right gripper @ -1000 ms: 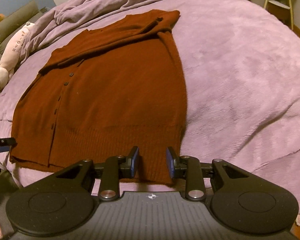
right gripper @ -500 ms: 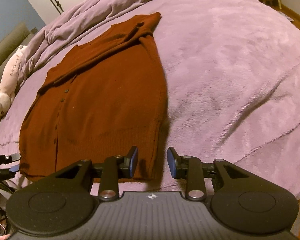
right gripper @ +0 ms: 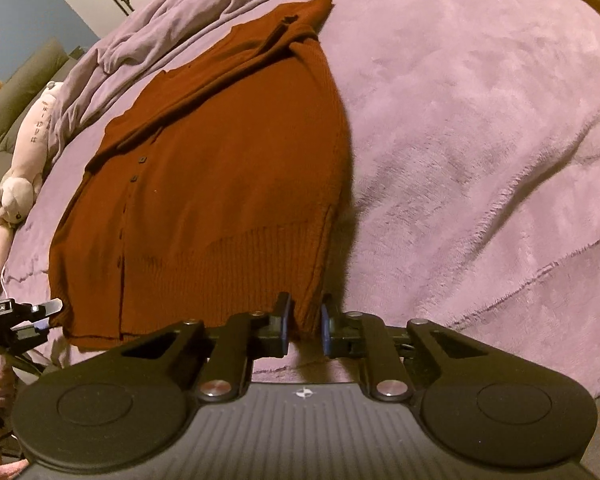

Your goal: Fold small clothes

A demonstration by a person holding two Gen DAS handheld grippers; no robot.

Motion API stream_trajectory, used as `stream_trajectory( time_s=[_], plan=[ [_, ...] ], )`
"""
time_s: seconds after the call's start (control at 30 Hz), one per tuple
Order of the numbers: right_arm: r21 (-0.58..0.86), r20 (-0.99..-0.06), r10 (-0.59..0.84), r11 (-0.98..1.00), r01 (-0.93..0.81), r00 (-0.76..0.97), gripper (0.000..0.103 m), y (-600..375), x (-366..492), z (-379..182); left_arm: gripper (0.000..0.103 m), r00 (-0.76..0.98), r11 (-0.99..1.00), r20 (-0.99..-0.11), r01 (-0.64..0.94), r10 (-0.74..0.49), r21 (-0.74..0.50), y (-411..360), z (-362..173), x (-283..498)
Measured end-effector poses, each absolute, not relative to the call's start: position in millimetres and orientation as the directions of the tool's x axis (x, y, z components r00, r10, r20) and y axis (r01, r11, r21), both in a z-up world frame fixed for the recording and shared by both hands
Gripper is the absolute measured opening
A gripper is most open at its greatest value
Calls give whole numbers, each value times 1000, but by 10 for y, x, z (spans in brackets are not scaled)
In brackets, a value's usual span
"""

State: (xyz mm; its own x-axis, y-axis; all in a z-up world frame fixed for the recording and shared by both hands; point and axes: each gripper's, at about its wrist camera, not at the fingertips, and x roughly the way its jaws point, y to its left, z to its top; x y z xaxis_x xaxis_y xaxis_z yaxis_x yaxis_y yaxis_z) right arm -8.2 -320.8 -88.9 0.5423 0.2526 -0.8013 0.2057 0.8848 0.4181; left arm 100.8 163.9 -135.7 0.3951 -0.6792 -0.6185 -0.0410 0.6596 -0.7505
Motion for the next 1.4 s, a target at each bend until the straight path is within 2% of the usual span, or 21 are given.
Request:
stream_trajectory(
  time_s=[0.07,0.17,0.23,0.27,0.57,0.7,0.8,0.93,1.07,1.13,1.17,1.3,1.4],
  plan=[
    [441,-799,273,871,214,537,15,-3242,-63,-905,37,404,638,-598,-45,-692,-768,1642,-1367,1016],
    [457,-796,291,864,212,531,15,-3282,-39,-925,14,413,641,-592,-27,-692,-767,1619,-1329,1019],
    [468,-793,303,859,209,529,11,-3308,-21,-935,14,429,647,-590,-19,-683,-762,1611,-1261,1018],
    [482,-788,317,851,209,528,5,-3325,-14,-941,13,440,651,-588,-11,-678,-759,1607,-1207,1014],
    [634,-654,425,759,147,626,4,-3446,334,-602,13,563,684,-514,130,-647,-718,1549,-453,1362],
    [619,-596,389,780,93,702,4,-3450,754,-338,13,597,722,-516,159,-614,-674,1432,-279,1772],
    [554,-578,317,829,76,752,4,-3411,1123,-209,13,643,754,-518,146,-564,-640,1352,-254,2093],
    [449,-590,209,888,101,780,4,-3339,1562,-212,13,665,824,-582,89,-468,-560,1234,-400,2509],
    [349,-631,166,933,86,758,5,-3240,1873,-341,16,622,903,-691,63,-369,-426,1081,-613,2685],
    [329,-630,146,940,92,762,7,-3242,1861,-344,23,631,906,-680,90,-373,-414,1120,-633,2619],
    [337,-616,155,938,81,772,10,-3276,1812,-327,30,640,907,-671,101,-374,-409,1161,-628,2576],
    [260,-589,113,964,55,800,31,-3337,1611,-326,51,672,931,-655,161,-346,-327,1318,-589,2439],
    [174,-622,81,984,37,779,32,-3330,1633,-427,58,668,937,-660,196,-344,-290,1364,-605,2468]
  ],
)
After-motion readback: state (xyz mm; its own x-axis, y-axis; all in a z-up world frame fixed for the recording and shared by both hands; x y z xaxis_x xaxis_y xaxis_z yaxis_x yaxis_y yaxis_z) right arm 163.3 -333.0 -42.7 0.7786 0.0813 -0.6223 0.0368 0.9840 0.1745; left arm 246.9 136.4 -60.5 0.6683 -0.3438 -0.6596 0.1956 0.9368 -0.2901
